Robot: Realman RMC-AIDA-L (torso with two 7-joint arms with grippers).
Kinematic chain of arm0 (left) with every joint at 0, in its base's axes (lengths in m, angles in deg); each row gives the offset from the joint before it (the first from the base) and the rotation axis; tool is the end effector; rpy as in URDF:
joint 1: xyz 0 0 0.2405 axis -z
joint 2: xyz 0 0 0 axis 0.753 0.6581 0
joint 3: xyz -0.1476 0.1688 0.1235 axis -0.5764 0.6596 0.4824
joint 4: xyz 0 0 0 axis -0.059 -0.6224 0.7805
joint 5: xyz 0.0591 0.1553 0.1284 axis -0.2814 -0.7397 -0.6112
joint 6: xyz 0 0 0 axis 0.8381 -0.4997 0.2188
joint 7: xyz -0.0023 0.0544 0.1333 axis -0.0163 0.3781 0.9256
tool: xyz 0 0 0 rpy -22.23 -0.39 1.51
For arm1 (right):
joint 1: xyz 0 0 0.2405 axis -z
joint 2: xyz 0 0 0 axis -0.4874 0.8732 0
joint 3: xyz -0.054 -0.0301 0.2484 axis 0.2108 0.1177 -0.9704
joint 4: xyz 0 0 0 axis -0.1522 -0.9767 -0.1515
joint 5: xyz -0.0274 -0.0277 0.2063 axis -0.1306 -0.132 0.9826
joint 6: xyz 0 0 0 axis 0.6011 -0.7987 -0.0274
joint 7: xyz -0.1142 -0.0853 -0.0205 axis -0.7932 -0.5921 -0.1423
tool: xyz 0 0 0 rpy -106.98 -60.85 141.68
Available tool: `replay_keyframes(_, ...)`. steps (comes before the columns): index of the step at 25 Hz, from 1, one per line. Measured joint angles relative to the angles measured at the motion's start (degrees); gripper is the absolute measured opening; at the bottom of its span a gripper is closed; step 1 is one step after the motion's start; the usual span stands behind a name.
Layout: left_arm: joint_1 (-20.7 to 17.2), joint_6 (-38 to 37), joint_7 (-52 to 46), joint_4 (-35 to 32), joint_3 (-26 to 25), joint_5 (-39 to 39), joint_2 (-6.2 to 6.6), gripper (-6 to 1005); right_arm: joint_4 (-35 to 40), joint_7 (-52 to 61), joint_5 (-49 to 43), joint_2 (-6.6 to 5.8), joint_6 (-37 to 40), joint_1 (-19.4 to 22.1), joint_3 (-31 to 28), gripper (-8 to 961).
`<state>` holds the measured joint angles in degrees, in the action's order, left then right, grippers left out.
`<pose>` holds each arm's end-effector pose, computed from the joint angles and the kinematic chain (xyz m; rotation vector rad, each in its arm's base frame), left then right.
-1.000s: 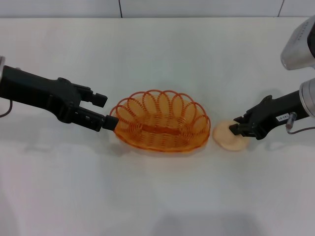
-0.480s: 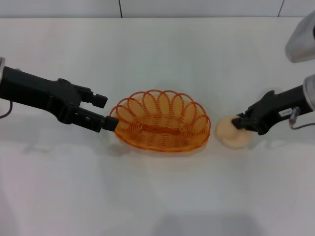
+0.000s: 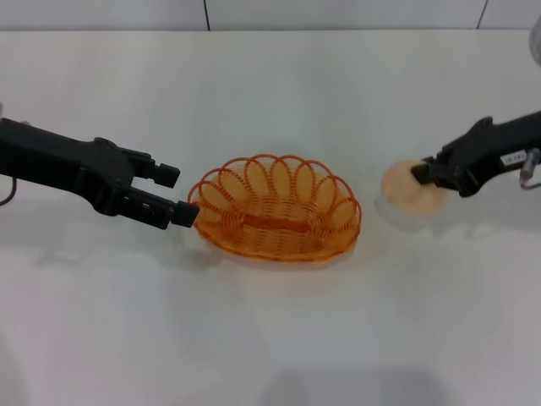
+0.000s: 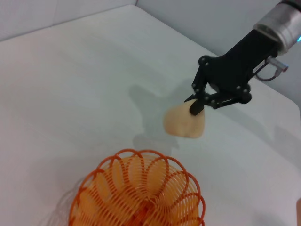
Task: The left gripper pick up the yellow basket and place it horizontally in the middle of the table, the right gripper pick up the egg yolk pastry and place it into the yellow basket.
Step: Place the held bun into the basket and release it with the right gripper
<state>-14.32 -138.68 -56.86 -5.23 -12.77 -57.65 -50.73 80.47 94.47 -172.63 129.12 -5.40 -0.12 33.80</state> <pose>-0.2191 0.3376 0.0647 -2.9962 -0.8859 -0.2562 0.1824 0.3621 0.0280 -2.7514 0.6201 -0.0215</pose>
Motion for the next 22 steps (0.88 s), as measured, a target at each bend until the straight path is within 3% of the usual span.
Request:
replay_keyframes(10,0.01,0.1,0.05,-0.29,-1.28,0.06,0.1,880,4.41,0.86,0.93,0.34,1.41,-0.44,0.39,33)
replay_keyframes(22,0.1,0.33,0.48,-0.35,-1.28,-0.16,0.28,880,0.63,-1.54,7.4,0.55,-9.22,-1.07,11.58,32)
